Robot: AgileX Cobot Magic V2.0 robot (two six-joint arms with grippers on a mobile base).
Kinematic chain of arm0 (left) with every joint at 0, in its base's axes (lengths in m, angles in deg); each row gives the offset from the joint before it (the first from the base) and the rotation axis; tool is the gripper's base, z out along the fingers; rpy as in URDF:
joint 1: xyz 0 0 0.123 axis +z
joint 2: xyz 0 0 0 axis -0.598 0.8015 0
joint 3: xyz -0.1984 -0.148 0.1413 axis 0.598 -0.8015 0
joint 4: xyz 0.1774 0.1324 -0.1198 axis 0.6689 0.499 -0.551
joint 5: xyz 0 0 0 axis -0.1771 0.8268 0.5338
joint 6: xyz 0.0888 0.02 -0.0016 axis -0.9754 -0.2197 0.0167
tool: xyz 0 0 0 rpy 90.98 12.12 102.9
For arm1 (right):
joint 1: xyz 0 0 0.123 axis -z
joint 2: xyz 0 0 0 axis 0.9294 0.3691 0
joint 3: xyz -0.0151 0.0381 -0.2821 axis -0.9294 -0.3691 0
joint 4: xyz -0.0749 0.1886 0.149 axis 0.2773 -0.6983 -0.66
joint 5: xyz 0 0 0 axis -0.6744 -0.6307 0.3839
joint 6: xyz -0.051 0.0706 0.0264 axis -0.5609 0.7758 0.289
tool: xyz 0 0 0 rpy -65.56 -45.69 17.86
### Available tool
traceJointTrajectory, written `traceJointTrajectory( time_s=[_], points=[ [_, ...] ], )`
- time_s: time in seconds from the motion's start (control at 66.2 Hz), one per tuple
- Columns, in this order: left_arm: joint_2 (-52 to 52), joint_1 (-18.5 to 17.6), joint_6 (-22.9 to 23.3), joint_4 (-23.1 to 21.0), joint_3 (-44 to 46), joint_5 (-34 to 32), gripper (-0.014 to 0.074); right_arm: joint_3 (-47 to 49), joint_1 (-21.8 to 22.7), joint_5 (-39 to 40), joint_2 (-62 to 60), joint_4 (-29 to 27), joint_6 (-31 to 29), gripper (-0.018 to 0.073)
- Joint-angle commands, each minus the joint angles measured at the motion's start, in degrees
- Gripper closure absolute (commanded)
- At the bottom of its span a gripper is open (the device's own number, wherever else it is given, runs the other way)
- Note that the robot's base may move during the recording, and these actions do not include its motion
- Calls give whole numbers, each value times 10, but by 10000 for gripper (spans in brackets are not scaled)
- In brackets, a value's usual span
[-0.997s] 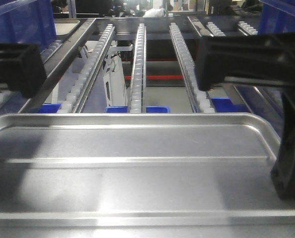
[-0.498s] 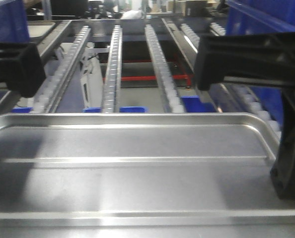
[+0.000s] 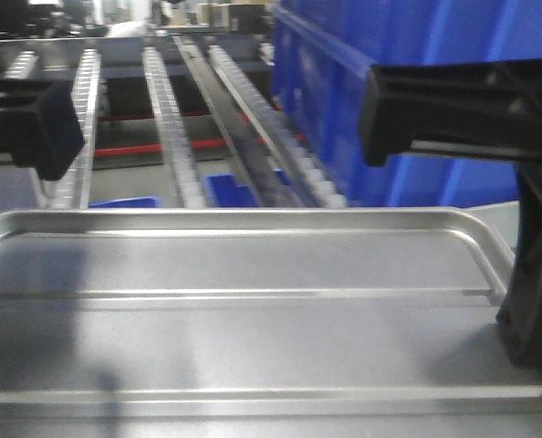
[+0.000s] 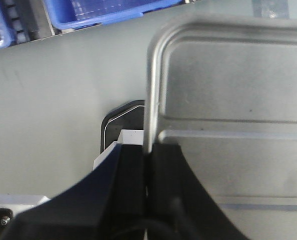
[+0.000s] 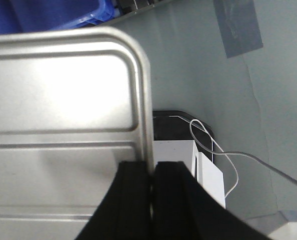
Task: Grab silver tray and stack on right shelf
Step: 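Hold the tray level in both grippers while the base drives to another shelf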
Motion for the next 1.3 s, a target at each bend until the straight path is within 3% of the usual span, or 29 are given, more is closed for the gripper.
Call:
traceJointTrajectory(
  time_s=[0.0,1.284],
  points=[
    [-13,-6,2,10,14,27,697,17,1,-9,-15,30,6,499],
    [-13,-6,2,10,14,32,697,17,1,-13,-15,30,6,499]
  ],
)
